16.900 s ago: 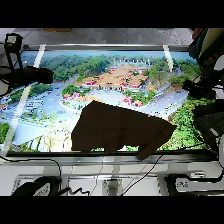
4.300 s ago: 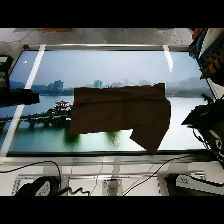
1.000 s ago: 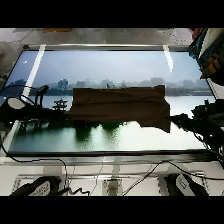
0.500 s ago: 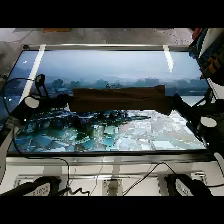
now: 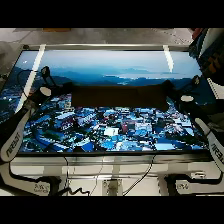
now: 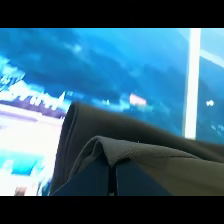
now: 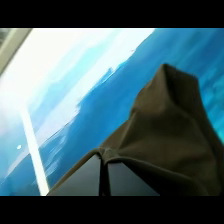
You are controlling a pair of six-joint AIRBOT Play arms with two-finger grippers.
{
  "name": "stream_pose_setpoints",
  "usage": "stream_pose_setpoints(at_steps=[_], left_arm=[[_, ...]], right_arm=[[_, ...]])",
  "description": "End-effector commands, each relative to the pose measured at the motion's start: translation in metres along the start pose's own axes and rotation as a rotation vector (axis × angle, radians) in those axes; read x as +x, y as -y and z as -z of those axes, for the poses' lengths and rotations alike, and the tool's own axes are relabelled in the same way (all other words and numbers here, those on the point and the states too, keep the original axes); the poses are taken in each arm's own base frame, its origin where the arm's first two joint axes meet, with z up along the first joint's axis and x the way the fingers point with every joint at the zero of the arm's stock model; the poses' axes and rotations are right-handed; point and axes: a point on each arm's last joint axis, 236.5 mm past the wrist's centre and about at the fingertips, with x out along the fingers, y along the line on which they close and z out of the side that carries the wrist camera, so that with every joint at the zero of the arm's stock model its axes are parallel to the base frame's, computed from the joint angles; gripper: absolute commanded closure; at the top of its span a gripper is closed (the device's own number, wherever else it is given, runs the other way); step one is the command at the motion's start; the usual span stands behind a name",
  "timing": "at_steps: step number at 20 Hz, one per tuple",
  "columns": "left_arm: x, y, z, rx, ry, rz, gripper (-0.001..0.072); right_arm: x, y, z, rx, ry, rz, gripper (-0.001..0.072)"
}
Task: Fold the clothes and pants, and hang the long-sleeved shirts on hangers.
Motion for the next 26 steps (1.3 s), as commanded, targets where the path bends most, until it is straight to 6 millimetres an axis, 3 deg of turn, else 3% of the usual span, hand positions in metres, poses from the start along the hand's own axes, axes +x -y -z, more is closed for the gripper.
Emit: stream_pose_setpoints(at_steps=[1,4,5,6,7,9,11,14,17,19,23,26], left_arm=[[0.036,0.012,0.005,0.008,-0.017,0.017,0.0694],[0.05,0.017,0.015,0.021,-0.015,0.016,0.0673],[0.05,0.017,0.016,0.029,-0.018,0.015,0.0572],[0.05,0.016,0.016,0.046,-0.019,0.013,0.0182],[0.048,0.016,0.017,0.057,-0.031,0.016,0.0007],[0.036,0.007,0.023,0.102,-0.102,0.007,-0.0004],[0.017,-0.017,0.036,0.125,-0.219,-0.018,0.0007],[-0.006,-0.048,0.064,0.017,-0.404,-0.012,0.0005],[-0.001,-0.04,0.057,-0.171,-0.384,0.088,0.0004],[0.012,-0.036,0.057,-0.151,-0.356,0.135,0.0004],[0.039,-0.021,0.084,-0.242,-0.39,0.188,0.0003],[0.048,0.005,0.085,-0.213,-0.358,0.269,0.0055]], right_arm=[[0.03,0.022,-0.006,-0.001,0.048,0.069,0.0699],[0.036,0.042,-0.011,0.004,0.061,0.109,0.0696],[0.036,0.042,-0.007,-0.023,0.028,0.096,0.0503],[0.036,0.04,0.0,-0.073,-0.02,0.073,0.0143],[0.035,0.04,0.006,-0.12,-0.07,0.054,0.0042],[0.03,0.043,0.01,-0.141,-0.13,0.034,0.0041],[0.023,0.047,0.002,-0.116,-0.156,0.018,0.0042],[0.011,0.052,-0.007,-0.085,-0.195,-0.005,0.0043],[0.006,0.053,0.0,-0.073,-0.25,-0.027,0.0043],[0.003,0.048,0.01,-0.07,-0.292,-0.048,0.0043],[-0.008,0.031,0.035,-0.06,-0.409,-0.118,0.0043],[-0.016,0.018,0.045,-0.064,-0.473,-0.165,0.0043]])
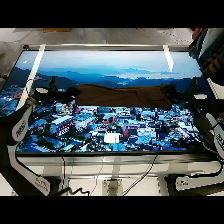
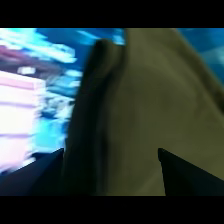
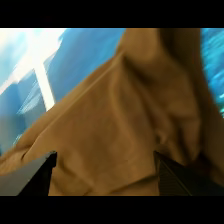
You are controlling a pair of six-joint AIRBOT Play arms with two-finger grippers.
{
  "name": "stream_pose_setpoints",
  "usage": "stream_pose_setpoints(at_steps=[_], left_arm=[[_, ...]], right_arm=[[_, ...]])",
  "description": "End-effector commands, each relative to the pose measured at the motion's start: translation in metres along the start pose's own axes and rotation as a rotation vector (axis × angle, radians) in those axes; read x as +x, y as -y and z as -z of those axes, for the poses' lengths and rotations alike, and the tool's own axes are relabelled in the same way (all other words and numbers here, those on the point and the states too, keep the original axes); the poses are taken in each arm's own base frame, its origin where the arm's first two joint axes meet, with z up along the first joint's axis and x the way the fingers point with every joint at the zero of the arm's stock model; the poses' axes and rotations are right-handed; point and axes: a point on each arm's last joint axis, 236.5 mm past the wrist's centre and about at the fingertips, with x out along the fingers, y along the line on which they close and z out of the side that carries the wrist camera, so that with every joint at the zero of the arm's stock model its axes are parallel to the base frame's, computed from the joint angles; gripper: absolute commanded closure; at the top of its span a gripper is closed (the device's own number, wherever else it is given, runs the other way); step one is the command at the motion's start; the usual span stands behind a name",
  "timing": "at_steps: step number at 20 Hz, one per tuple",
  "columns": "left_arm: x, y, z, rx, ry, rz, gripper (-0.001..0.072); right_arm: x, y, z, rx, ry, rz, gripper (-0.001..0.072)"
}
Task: Fold the clothes and pants, and hang the long-sleeved shirts on hangers.
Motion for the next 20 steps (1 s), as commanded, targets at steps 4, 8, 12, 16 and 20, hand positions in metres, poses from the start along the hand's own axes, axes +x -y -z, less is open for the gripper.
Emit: stream_pose_setpoints(at_steps=[4,8,12,16,20], left_arm=[[0.027,0.032,0.013,0.076,0.004,0.07,0.0331],[0.019,0.027,0.026,0.252,-0.057,-0.005,0.0692],[-0.037,0.023,0.031,0.486,-0.143,-0.182,0.0693],[-0.117,0.063,0.04,0.647,-0.177,-0.227,0.0692],[-0.19,0.119,0.051,0.738,-0.102,-0.193,0.0692]], right_arm=[[-0.01,-0.041,0.028,-0.03,-0.166,-0.133,0.0046],[-0.021,-0.078,0.052,-0.123,-0.289,-0.241,0.0475],[-0.031,-0.126,0.082,-0.259,-0.397,-0.353,0.0697],[-0.021,-0.172,0.126,-0.362,-0.456,-0.397,0.0698],[0.012,-0.198,0.184,-0.459,-0.446,-0.272,0.0699]])
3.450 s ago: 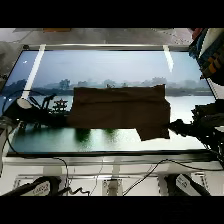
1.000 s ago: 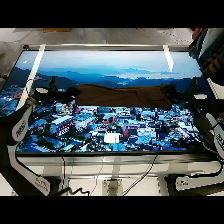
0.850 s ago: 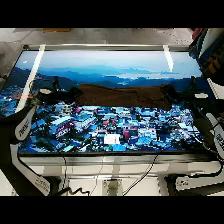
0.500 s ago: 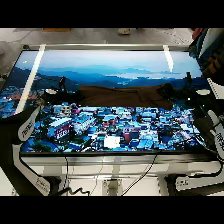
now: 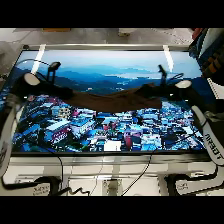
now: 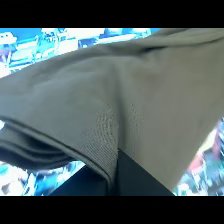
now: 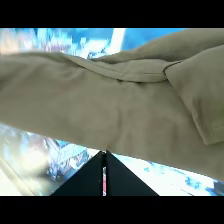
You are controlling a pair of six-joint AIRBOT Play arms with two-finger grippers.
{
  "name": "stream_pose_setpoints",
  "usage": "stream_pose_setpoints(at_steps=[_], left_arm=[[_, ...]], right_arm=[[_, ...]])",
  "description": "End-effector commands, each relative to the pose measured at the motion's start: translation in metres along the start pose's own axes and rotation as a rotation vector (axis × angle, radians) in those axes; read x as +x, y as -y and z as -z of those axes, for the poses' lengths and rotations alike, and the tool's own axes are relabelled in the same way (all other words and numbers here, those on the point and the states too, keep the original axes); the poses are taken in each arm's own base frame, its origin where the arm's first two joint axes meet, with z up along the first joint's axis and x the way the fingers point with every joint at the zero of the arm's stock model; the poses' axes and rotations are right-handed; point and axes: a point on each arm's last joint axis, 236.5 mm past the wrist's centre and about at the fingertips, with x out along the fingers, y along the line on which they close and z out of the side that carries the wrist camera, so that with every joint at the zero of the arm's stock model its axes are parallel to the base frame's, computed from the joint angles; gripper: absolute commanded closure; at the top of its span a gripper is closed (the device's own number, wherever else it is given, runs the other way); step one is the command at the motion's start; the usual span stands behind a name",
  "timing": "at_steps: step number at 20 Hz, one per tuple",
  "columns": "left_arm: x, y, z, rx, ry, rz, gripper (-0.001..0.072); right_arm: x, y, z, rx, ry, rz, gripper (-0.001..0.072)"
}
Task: Fold the clothes and pants, and hang the long-sleeved shirts on hangers.
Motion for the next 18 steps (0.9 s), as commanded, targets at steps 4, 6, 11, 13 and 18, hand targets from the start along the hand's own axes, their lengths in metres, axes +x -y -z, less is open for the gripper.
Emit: stream_pose_setpoints(at_steps=[4,6,11,13,18], left_arm=[[-0.131,0.055,-0.011,0.156,0.174,-0.068,0.0691],[-0.16,0.068,-0.014,0.187,0.242,-0.086,0.0692],[-0.191,0.082,-0.014,0.218,0.314,-0.104,0.0691],[-0.188,0.085,-0.015,0.213,0.312,-0.089,0.0692],[-0.161,0.085,-0.015,0.174,0.266,-0.02,0.069]], right_arm=[[0.097,-0.082,0.043,-0.188,0.024,0.104,0.07],[0.127,-0.116,0.065,-0.197,0.053,0.082,0.0701],[0.19,-0.186,0.129,-0.121,0.089,-0.005,0.0701],[0.206,-0.202,0.145,-0.146,0.064,-0.028,0.0701],[0.202,-0.174,0.132,-0.186,0.008,0.026,0.0699]])
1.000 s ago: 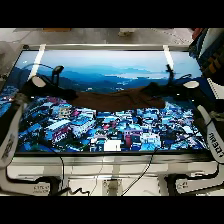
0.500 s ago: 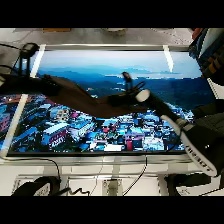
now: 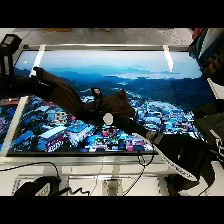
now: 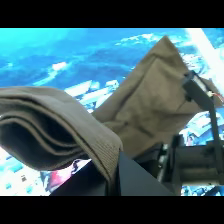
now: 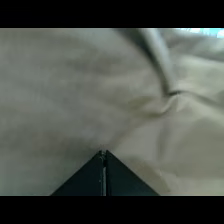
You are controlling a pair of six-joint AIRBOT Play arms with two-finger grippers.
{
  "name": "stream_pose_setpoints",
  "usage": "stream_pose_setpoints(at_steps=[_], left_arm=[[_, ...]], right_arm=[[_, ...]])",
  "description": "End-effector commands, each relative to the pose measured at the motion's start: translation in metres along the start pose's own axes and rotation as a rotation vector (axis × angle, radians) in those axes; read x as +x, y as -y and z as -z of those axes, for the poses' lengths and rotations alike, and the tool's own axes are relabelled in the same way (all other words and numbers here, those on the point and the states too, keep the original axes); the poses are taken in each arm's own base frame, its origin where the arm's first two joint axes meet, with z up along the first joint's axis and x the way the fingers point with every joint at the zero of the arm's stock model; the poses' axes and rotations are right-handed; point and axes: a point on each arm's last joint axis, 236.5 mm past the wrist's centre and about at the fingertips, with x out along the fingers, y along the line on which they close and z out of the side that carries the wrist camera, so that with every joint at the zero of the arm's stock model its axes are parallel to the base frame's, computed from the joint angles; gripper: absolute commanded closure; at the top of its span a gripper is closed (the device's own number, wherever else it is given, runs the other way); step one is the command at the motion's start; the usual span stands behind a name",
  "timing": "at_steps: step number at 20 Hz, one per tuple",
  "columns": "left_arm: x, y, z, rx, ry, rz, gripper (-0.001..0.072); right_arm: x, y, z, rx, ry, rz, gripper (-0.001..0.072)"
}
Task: Fold the clothes and pants, and hang the long-sleeved shirts on hangers.
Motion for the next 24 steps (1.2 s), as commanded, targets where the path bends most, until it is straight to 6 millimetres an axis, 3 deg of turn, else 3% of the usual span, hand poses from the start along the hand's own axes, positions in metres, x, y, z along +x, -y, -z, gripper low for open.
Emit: stream_pose_setpoints(at_steps=[1,3,6,8,11,13,15,16,17,18,19,22,24], left_arm=[[0.023,0.007,0.004,-0.047,-0.028,0.072,0.069],[0.048,0.02,0.001,-0.112,-0.035,0.173,0.0691],[0.107,0.053,-0.014,-0.219,-0.009,0.326,0.0692],[0.153,0.088,-0.016,-0.245,-0.012,0.386,0.0692],[0.217,0.157,-0.007,-0.252,-0.008,0.437,0.0692],[0.248,0.195,-0.001,-0.241,0.025,0.429,0.0691],[0.272,0.219,0.002,-0.201,0.088,0.389,0.068],[0.281,0.224,0.001,-0.177,0.123,0.361,0.045],[0.286,0.226,0.001,-0.165,0.142,0.343,-0.0013],[0.289,0.223,0.0,-0.155,0.155,0.328,-0.001],[0.29,0.221,0.001,-0.131,0.155,0.318,-0.0009],[0.289,0.192,-0.007,-0.117,0.173,0.272,-0.0008],[0.286,0.171,-0.014,-0.135,0.179,0.252,-0.0008]], right_arm=[[-0.006,0.034,0.0,-0.022,-0.086,0.057,0.0699],[-0.029,0.084,-0.014,-0.012,-0.155,0.136,0.0699],[-0.078,0.158,-0.053,0.042,-0.162,0.249,0.0699],[-0.118,0.199,-0.084,0.103,-0.12,0.305,0.0699],[-0.184,0.252,-0.119,0.169,-0.047,0.394,0.0698],[-0.219,0.284,-0.128,0.2,-0.026,0.456,0.0698],[-0.242,0.312,-0.124,0.245,-0.034,0.5,0.0698],[-0.25,0.321,-0.123,0.256,-0.035,0.513,0.0685],[-0.257,0.329,-0.122,0.246,-0.039,0.526,0.0522],[-0.262,0.334,-0.121,0.229,-0.048,0.533,0.0252],[-0.265,0.338,-0.12,0.206,-0.059,0.536,0.0068],[-0.265,0.337,-0.115,0.136,-0.101,0.525,0.0061],[-0.254,0.327,-0.109,0.175,-0.118,0.463,0.0063]])
